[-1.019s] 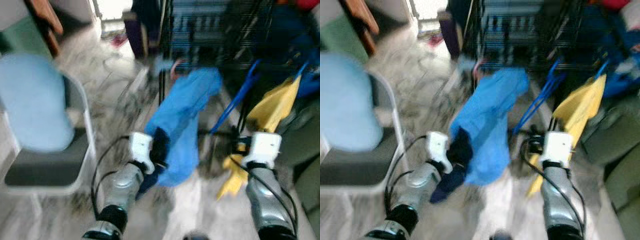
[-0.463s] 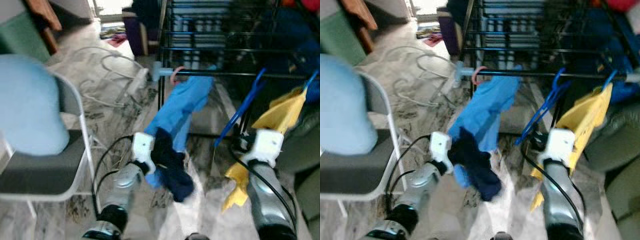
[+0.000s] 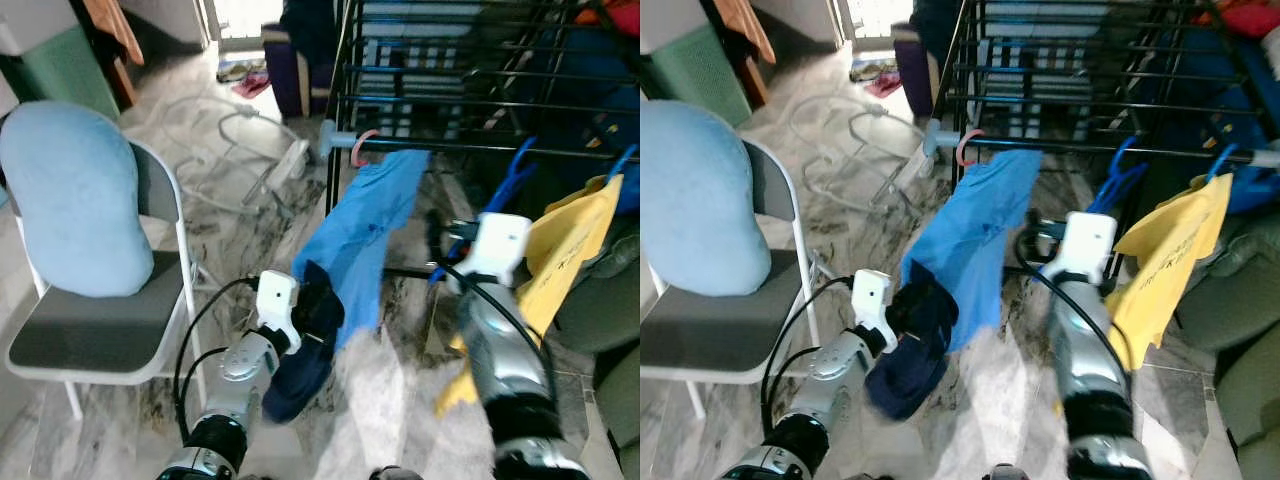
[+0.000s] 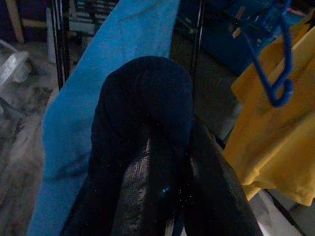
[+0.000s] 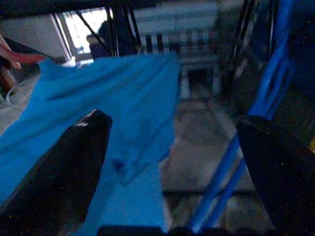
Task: Hang hanger
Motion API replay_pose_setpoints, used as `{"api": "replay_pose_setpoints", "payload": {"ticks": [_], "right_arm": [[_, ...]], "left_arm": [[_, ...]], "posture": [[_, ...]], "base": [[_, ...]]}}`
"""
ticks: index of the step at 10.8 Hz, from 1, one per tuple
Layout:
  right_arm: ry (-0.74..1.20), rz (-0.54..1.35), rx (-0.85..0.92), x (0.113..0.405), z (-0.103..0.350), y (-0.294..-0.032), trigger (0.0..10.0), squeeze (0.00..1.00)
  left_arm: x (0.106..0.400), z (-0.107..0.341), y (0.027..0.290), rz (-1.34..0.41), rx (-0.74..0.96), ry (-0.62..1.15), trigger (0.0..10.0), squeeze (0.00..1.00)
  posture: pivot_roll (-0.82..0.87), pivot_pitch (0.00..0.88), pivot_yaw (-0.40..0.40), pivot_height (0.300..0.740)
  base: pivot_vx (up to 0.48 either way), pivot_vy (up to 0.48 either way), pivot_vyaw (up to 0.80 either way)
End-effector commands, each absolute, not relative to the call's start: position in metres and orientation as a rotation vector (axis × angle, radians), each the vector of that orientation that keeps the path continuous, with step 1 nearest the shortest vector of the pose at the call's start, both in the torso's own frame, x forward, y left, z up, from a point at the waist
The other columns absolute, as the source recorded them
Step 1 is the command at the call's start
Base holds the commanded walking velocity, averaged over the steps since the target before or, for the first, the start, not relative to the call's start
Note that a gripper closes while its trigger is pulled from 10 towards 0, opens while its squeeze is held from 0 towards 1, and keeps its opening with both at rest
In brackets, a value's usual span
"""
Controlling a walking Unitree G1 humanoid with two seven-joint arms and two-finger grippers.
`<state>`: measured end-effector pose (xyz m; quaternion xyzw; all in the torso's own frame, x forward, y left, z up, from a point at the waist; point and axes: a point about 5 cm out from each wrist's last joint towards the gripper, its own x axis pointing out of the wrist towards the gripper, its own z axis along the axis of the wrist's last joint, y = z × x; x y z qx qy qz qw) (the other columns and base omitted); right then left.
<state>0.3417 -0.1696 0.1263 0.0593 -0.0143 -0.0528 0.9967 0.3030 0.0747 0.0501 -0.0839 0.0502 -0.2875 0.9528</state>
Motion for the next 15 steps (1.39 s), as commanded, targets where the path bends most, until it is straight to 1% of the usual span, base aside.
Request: {"api": "replay_pose_setpoints", "payload": {"ticks": [1, 2, 5, 7, 9, 10, 12, 14, 15], "right_arm": [[-0.008, -0.131, 0.154, 0.346, 0.129, -0.171, 10.0, 0.00], [0.008, -0.143, 0.148, 0.350, 0.131, -0.172, 10.0, 0.00], [0.088, -0.211, 0.165, 0.360, 0.126, -0.188, 10.0, 0.00], [0.070, -0.239, 0.110, 0.358, 0.130, -0.200, 10.0, 0.00], [0.106, -0.321, 0.110, 0.348, 0.120, -0.221, 10.0, 0.00], [0.100, -0.316, 0.096, 0.344, 0.120, -0.225, 10.0, 0.00], [0.045, -0.295, -0.054, 0.340, 0.131, -0.228, 10.0, 0.00], [0.070, -0.313, -0.036, 0.342, 0.129, -0.236, 10.0, 0.00], [0.088, -0.282, -0.054, 0.349, 0.133, -0.238, 10.0, 0.00]], "left_arm": [[0.307, 0.057, 0.076, -0.594, -0.153, 0.074, 10.0, 0.00], [0.306, 0.057, 0.075, -0.598, -0.153, 0.077, 10.0, 0.00], [0.303, 0.055, 0.075, -0.606, -0.150, 0.082, 10.0, 0.00], [0.301, 0.052, 0.078, -0.603, -0.143, 0.094, 10.0, 0.00], [0.301, 0.053, 0.077, -0.611, -0.139, 0.101, 10.0, 0.00], [0.302, 0.054, 0.076, -0.615, -0.137, 0.101, 10.0, 0.00], [0.304, 0.054, 0.076, -0.620, -0.131, 0.106, 10.0, 0.00], [0.304, 0.054, 0.074, -0.625, -0.128, 0.110, 10.0, 0.00], [0.304, 0.054, 0.073, -0.628, -0.127, 0.112, 10.0, 0.00]], "posture": [[-0.18, 0.131, 0.058, 0.740], [-0.18, 0.131, 0.058, 0.740], [-0.17, 0.157, 0.058, 0.740], [-0.17, 0.166, 0.062, 0.740], [-0.18, 0.166, 0.069, 0.740], [-0.19, 0.167, 0.073, 0.740], [-0.19, 0.163, 0.079, 0.740], [-0.19, 0.159, 0.081, 0.740], [-0.19, 0.156, 0.082, 0.740]], "base": [[0.000, 0.000, 0.00], [0.000, 0.000, 0.00], [0.000, 0.000, 0.00], [0.000, 0.000, 0.00], [0.000, 0.000, 0.00], [0.000, 0.000, 0.00], [0.000, 0.000, 0.00], [0.000, 0.000, 0.00], [0.000, 0.000, 0.00]]}}
